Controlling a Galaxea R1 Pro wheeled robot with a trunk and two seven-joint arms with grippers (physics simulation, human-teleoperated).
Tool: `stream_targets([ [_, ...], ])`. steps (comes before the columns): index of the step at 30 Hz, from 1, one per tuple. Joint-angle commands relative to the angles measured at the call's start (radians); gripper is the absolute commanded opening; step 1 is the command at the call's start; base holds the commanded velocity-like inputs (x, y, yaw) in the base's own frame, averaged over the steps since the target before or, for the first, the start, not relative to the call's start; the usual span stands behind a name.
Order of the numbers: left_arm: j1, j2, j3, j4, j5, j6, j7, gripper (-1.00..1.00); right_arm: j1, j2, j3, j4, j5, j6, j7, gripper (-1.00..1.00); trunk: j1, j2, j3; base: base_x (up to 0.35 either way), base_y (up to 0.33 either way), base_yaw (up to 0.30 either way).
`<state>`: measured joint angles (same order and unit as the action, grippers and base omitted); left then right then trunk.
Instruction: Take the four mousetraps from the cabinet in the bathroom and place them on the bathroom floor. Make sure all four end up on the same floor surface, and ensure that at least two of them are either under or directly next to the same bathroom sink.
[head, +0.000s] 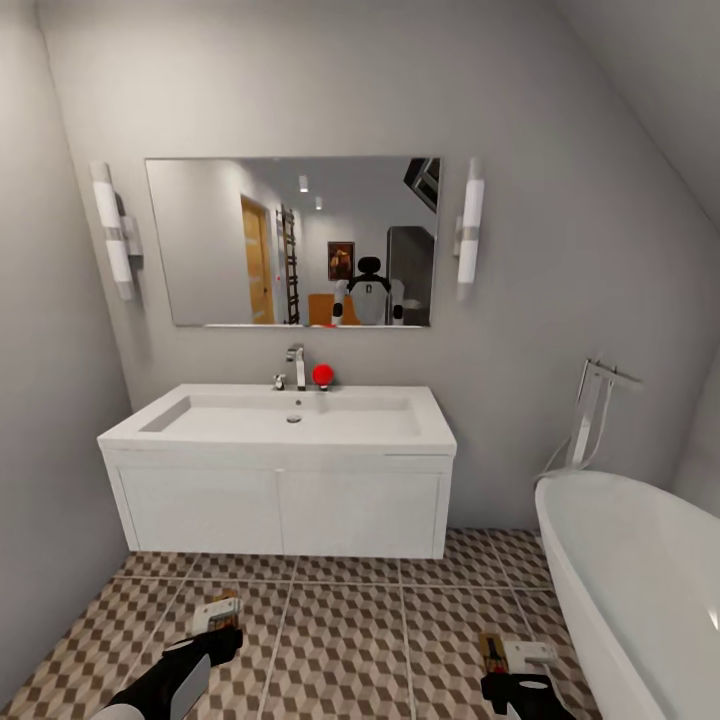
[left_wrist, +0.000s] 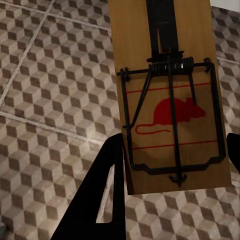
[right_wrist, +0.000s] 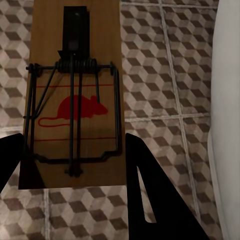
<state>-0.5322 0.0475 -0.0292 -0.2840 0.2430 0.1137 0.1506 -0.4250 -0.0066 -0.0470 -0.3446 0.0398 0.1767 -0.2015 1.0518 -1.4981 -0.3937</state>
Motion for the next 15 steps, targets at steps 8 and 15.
stream_targets([
  [8,0.0,0.0,-0.003,0.001,0.008,0.002,0.004,-1.0,0.0,0.001,-0.004,-0.002,0.001,0.0,0.0,-1.0,0.031,-0.057,-0.026,0.0,0.0,0.0],
  [15,0.0,0.0,-0.003,0.002,0.008,0.001,0.004,-1.0,0.0,0.001,-0.003,-0.001,0.001,-0.001,-0.001,-1.0,0.058,-0.106,-0.048,0.0,0.0,0.0],
])
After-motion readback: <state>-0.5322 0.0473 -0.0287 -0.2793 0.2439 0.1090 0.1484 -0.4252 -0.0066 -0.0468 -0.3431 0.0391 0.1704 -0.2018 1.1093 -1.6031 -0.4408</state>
